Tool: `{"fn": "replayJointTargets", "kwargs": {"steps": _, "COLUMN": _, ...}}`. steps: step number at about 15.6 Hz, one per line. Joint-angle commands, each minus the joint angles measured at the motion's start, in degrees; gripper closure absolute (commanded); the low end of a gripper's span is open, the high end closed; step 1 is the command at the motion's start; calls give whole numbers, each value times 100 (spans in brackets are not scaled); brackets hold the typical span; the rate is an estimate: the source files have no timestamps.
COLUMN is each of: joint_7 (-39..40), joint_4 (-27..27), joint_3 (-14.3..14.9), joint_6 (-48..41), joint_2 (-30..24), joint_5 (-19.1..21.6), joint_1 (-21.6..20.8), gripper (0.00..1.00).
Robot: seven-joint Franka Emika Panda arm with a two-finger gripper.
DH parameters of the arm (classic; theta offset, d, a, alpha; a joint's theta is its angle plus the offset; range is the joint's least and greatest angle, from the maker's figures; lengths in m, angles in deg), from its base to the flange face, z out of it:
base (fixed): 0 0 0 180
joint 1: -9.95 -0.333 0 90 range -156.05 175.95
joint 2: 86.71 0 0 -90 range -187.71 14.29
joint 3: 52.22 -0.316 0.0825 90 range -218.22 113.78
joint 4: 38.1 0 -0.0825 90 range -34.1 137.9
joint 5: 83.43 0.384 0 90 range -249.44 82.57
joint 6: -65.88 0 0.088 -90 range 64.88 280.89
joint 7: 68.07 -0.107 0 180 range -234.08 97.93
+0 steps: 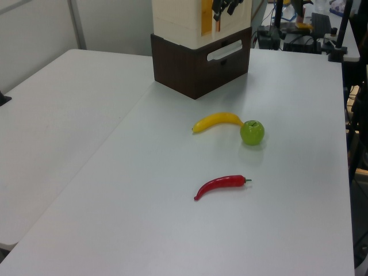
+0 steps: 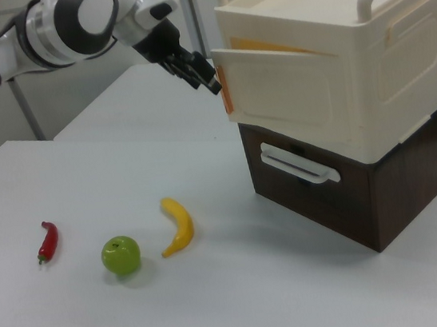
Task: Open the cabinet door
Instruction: 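Pull the door edge outward, swinging the door open on its hinge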
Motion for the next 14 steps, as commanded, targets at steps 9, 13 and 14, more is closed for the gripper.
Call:
{"fn": "replayJointTargets", "kwargs": {"steps": 9, "joint_7": -290, "joint_4": -487, "joint_3": 110, "joint_6": 988, "joint_2": -25, "joint_5": 62, "joint_1": -6, "gripper": 13}}
{"fn": "replayJointTargets", "kwargs": {"steps": 13, "joint_7": -299, "joint_4": -469, "joint_3": 110, "joint_6": 1524, "joint_2": 176, "joint_5": 35, "joint_1": 12, "gripper": 13}}
{"fn": "replayJointTargets", "kwargs": {"steps": 14, "joint_7": -299, "joint_4": -460, "joint_3": 110, "joint_6": 1551, "joint_2": 203, "joint_5": 26, "joint_1": 12, "gripper": 13}}
